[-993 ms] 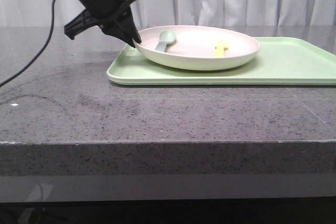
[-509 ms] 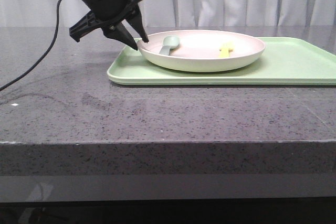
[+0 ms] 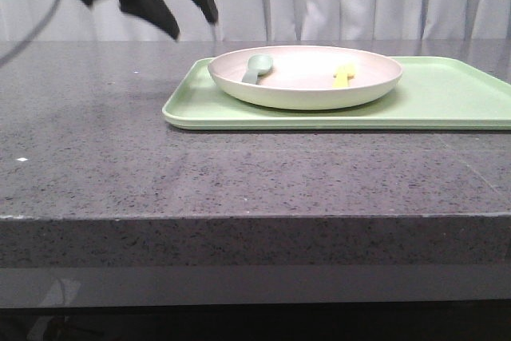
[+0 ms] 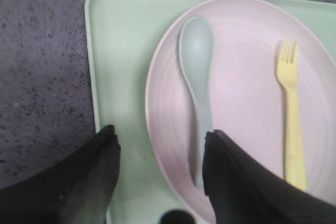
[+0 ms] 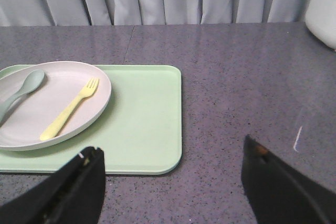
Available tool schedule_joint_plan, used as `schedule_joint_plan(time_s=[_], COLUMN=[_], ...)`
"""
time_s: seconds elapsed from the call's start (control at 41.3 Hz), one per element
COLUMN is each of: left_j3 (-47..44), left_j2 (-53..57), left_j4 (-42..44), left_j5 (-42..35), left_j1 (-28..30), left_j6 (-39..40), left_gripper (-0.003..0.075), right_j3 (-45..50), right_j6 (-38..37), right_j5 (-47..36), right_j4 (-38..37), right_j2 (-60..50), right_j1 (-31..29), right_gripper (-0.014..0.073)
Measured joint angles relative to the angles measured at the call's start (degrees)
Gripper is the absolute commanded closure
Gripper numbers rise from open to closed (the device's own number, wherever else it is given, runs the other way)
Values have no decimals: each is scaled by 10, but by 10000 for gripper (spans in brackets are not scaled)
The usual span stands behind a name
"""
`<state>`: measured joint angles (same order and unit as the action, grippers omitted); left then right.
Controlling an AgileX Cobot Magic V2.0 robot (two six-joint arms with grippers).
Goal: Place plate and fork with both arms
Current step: 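Open the left gripper and raise it away from the plate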
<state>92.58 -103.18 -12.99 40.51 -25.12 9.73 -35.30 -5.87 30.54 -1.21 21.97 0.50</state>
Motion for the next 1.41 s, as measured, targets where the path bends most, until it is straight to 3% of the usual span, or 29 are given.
schedule_joint_plan(time_s=[0.194,0.412,0.921,1.26,1.405], left_j3=[-7,-124,-405,-466,-467], left_j2=[104,251,537,620,621], left_j4=[5,-17,-20,-20,-20], left_j5=[93,81,70,70,70], left_j1=[2,2,4,4,4], left_j6=[-107,-180,-191,-191,-191], left_gripper=[353,353,353,353,353], right_j3=[0,0,0,-3,-48], right_j6=[0,0,0,0,11], right_j5=[0,0,0,6,65], right_j4=[0,0,0,0,23], right_j2=[0,0,0,1,25], right_j1=[0,0,0,0,4], right_gripper=[32,32,32,32,32])
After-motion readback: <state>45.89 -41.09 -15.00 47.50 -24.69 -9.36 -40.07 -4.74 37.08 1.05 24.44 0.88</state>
